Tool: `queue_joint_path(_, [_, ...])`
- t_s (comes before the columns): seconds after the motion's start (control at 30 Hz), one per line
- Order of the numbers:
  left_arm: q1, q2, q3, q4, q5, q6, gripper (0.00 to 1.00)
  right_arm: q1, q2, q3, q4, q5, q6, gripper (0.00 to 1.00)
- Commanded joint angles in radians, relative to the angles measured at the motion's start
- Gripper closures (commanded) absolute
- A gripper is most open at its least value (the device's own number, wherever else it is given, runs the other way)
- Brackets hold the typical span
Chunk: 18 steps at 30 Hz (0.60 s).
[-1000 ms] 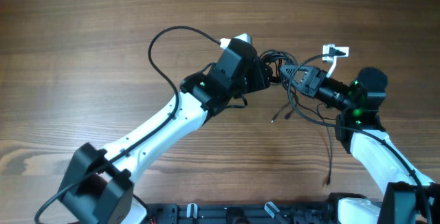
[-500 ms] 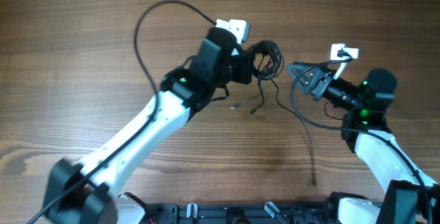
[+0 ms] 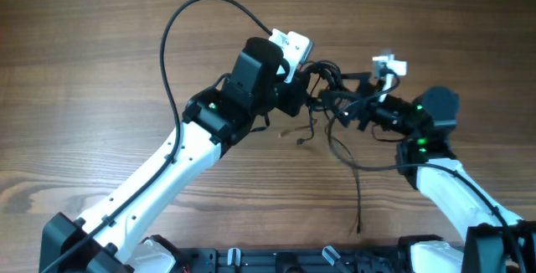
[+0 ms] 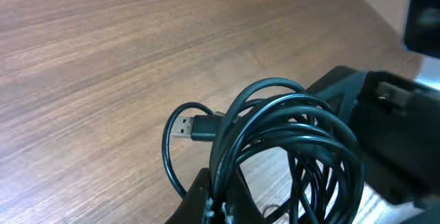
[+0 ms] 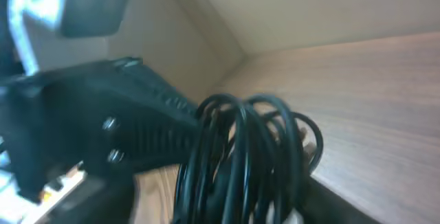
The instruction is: Untangle cables
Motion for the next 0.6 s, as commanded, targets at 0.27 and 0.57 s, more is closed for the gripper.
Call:
queue_joint_path(0.27, [-0.01, -0.002, 0.002, -0.064, -0.397, -0.118, 0.96, -0.023, -0.005, 0.01, -0.059, -0.261, -0.016, 0.95])
queue_joint_path(0.57, [0.02, -0.002, 0.002, 0.036, -0.384, -0.269, 0.96, -0.035, -0.005, 0.01, -0.047, -0.596, -0.018, 0.95])
